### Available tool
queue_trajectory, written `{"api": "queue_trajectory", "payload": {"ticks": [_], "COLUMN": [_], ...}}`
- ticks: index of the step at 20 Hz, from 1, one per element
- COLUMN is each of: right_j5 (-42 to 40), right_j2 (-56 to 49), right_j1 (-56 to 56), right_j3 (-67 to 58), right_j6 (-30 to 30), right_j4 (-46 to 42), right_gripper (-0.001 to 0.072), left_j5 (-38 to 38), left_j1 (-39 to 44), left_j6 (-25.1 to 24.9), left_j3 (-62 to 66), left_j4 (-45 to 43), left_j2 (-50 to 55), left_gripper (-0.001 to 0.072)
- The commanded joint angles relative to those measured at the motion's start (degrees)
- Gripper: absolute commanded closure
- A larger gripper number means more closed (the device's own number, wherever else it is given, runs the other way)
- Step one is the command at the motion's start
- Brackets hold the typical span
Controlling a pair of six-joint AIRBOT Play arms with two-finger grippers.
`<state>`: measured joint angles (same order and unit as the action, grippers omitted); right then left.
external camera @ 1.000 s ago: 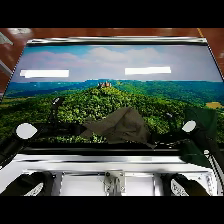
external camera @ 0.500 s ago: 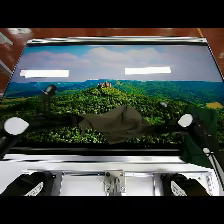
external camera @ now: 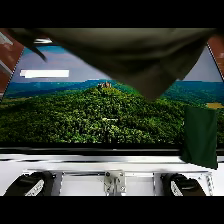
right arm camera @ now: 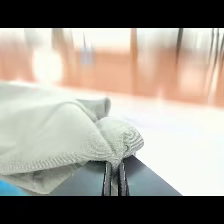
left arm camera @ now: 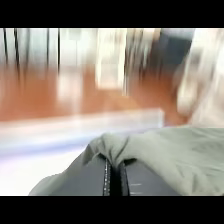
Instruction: Fold the shirts.
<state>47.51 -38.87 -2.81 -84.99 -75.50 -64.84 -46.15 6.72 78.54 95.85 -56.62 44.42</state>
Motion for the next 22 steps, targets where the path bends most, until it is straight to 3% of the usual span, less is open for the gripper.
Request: {"api": "queue_trajectory", "payload": {"ticks": [1,3,6,8,11,14,17,19,22], "right_j5": [-2.1,-0.5,8.0,17.7,39.2,52.9,50.8,42.2,28.7], "right_j2": [0.7,0.7,0.0,-0.9,-3.7,-4.5,-3.8,-4.5,-10.1], "right_j1": [0.0,0.0,0.0,0.0,0.0,0.0,0.0,-0.2,-1.7], "right_j3": [-13.3,-13.9,-13.9,-13.8,-12.7,-4.9,7.2,15.4,20.9], "right_j6": [-3.0,-5.6,-6.7,-6.9,-8.9,-13.6,-15.1,-13.9,-10.9], "right_j4": [-0.7,-0.9,-1.3,-1.8,-2.1,-2.2,-2.1,-1.9,-0.1], "right_gripper": [0.0644,0.0644,0.0644,0.0644,0.0644,0.0644,0.0644,0.0645,0.0645], "left_j5": [0.8,-2.6,-15.6,-26.6,-40.3,-43.3,-38.7,-36.3,-32.0], "left_j1": [-1.6,-1.6,-1.6,-1.6,-1.6,0.2,1.5,1.5,1.5], "left_j6": [0.2,0.7,3.2,3.2,5.6,10.6,16.7,21.5,22.3], "left_j3": [14.8,15.3,15.1,14.4,7.5,-8.7,-28.3,-40.0,-50.3], "left_j4": [-1.9,-3.0,-7.6,-10.4,-10.9,-10.6,-10.5,-9.2,-1.4], "left_j2": [-0.2,-0.9,-0.3,0.8,0.6,-4.1,-11.7,-15.4,-16.9], "left_gripper": [0.0662,0.0661,0.0661,0.0661,0.0661,0.0662,0.0662,0.0662,0.0662]}}
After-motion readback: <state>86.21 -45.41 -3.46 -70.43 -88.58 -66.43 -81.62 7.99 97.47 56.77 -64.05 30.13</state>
